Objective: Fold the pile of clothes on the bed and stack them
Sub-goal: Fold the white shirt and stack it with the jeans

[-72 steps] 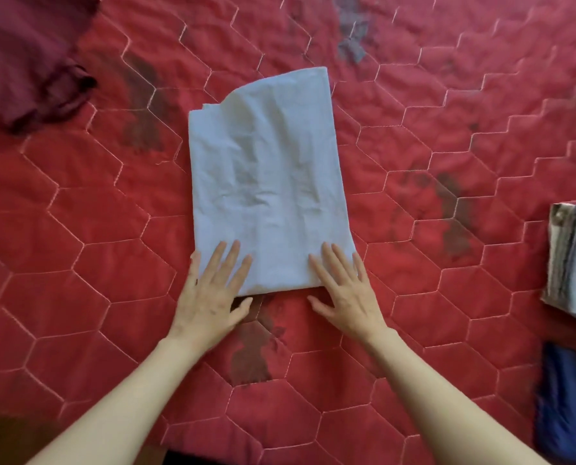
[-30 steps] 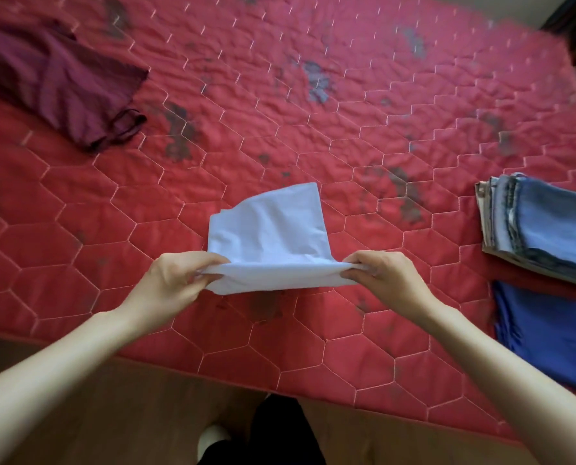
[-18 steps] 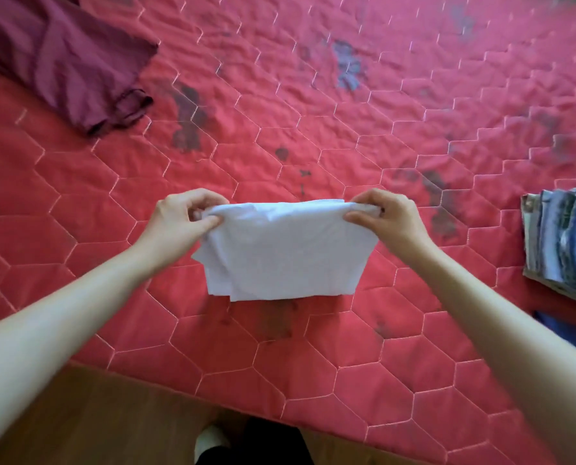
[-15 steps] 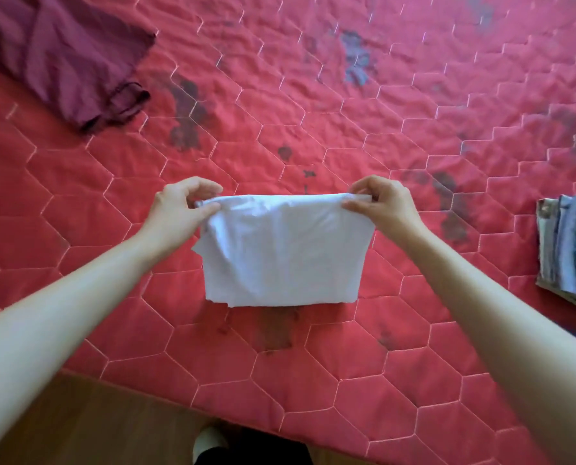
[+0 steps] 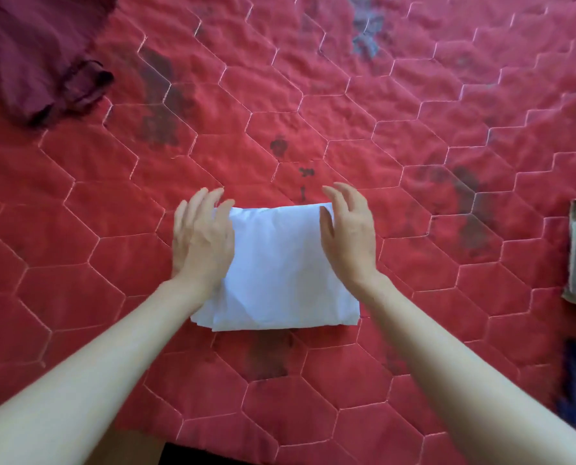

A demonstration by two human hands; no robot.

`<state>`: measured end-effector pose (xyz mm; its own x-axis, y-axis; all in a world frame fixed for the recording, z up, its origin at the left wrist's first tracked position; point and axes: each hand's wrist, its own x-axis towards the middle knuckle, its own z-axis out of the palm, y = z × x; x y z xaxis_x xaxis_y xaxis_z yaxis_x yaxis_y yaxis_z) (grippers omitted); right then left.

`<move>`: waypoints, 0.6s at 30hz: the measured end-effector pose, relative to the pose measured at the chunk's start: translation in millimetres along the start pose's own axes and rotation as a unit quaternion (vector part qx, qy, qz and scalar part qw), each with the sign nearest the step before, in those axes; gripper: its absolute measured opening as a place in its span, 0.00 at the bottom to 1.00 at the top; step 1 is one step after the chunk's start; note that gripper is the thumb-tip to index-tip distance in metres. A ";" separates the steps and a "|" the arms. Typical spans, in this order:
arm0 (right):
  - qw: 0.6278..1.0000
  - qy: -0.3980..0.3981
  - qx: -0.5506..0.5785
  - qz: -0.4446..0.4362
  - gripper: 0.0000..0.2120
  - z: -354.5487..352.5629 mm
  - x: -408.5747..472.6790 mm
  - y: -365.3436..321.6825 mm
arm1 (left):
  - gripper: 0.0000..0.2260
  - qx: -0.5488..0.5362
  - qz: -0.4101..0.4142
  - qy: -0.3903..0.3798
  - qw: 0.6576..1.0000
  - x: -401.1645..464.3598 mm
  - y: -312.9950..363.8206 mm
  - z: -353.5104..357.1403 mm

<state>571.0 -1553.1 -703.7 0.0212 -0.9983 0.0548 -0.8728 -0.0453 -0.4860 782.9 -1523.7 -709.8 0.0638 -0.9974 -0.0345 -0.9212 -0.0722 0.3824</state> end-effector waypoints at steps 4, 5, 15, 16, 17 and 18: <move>0.995 -0.060 -0.027 -0.071 0.17 29.4 -19.2 -27.4 | 0.13 0.048 0.100 -0.050 0.993 -5.3 11.5 23.1; 0.991 -0.101 -0.048 -0.076 0.18 37.1 -21.5 -28.5 | 0.14 0.057 0.111 -0.080 0.989 -4.4 9.1 29.2; 0.953 -0.142 -0.160 0.214 0.27 30.5 -48.1 59.7 | 0.23 0.037 -0.012 -0.130 0.991 -0.3 -59.2 30.9; 0.957 -0.139 -0.147 0.209 0.27 26.0 -50.9 60.7 | 0.21 0.001 -0.021 -0.117 0.993 2.6 -59.2 27.2; 0.966 -0.123 -0.115 0.198 0.26 22.2 -51.5 59.7 | 0.18 -0.038 -0.031 -0.096 0.994 6.9 -59.8 22.9; 0.975 -0.099 -0.065 0.190 0.25 19.2 -50.0 56.7 | 0.15 -0.074 -0.043 -0.072 0.994 12.4 -61.1 18.7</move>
<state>529.8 -1506.5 -750.7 -0.2323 -0.9305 -0.2832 -0.8903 0.3207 -0.3232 832.8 -1531.5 -750.9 0.0741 -0.9769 -0.2006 -0.8477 -0.1676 0.5033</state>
